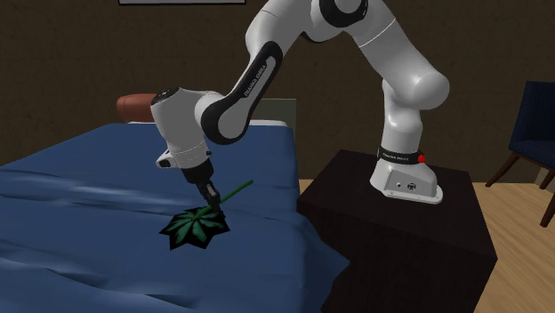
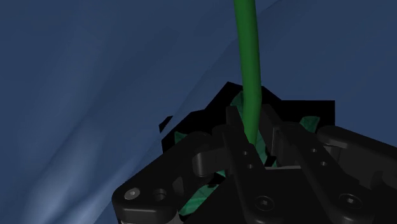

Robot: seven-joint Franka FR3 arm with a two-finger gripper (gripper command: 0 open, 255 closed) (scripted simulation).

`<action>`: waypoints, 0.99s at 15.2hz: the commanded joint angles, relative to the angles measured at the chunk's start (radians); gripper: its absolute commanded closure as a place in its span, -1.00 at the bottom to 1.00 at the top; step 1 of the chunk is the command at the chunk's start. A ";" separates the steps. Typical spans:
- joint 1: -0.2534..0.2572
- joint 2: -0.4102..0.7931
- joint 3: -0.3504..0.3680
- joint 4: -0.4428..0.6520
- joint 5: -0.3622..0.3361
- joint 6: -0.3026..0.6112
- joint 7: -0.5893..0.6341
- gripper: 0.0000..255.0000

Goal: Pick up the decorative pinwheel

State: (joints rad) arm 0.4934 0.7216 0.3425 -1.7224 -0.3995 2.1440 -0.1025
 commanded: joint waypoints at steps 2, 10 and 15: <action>-0.002 -0.009 0.003 -0.002 0.003 -0.007 -0.002 1.00; -0.017 -0.084 0.025 -0.009 0.033 -0.071 -0.023 1.00; -0.025 -0.128 0.037 -0.006 0.051 -0.115 -0.037 1.00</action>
State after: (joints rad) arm 0.4701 0.6008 0.3774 -1.7321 -0.3516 2.0387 -0.1356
